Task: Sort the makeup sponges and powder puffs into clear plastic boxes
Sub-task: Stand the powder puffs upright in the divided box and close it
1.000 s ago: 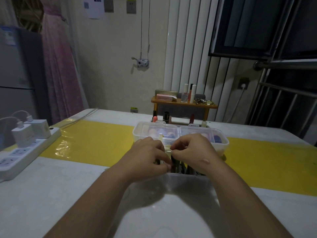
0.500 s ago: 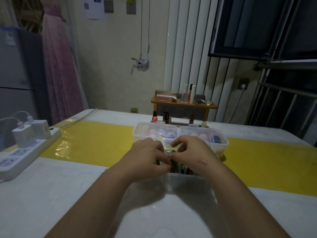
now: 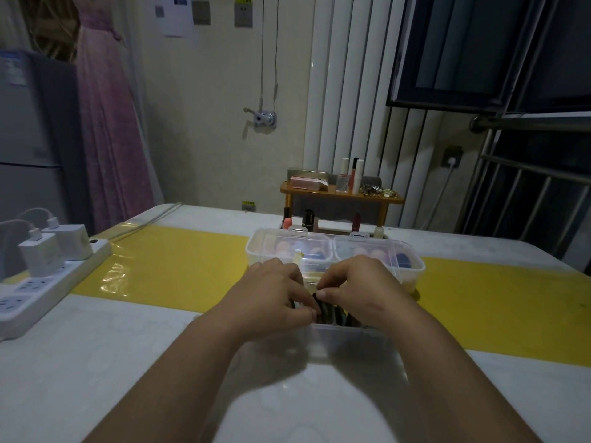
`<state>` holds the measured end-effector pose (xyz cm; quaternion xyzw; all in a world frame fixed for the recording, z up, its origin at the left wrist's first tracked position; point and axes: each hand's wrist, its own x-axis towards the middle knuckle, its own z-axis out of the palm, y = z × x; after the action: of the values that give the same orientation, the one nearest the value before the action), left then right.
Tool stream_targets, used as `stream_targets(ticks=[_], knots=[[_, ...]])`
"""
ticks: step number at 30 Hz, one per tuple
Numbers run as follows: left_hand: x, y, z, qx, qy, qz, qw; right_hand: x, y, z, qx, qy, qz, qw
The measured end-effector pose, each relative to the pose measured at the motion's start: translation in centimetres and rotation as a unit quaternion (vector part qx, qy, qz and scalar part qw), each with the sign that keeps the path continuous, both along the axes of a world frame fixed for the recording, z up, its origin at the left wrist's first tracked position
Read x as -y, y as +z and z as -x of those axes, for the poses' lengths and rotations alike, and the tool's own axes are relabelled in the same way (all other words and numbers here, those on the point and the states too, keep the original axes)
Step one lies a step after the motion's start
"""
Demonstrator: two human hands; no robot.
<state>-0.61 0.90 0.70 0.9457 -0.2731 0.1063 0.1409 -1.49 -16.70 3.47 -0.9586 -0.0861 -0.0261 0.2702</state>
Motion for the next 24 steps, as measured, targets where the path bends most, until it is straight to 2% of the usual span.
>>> stream_targets(ticks=[10,13,15,21,24], knots=[[0.0,0.2,0.2,0.02,0.0,-0.004,1.0,-0.8,0.1,0.2,0.002,0.023,0.136,0.991],[0.0,0.1,0.2,0.023,0.001,-0.008,1.0,-0.7,-0.3,0.1,0.047,0.001,0.163,0.986],[0.0,0.1,0.1,0.025,-0.001,-0.005,1.0,-0.6,-0.3,0.0,0.063,-0.022,0.165,0.984],[0.0,-0.2,-0.1,0.024,-0.001,0.006,1.0,-1.1,-1.1,-0.7,-0.014,-0.048,0.147,0.988],[-0.6,-0.4,-0.5,-0.026,-0.033,0.096,0.995,-1.0,-1.4,-0.8,-0.012,-0.029,0.138,0.99]])
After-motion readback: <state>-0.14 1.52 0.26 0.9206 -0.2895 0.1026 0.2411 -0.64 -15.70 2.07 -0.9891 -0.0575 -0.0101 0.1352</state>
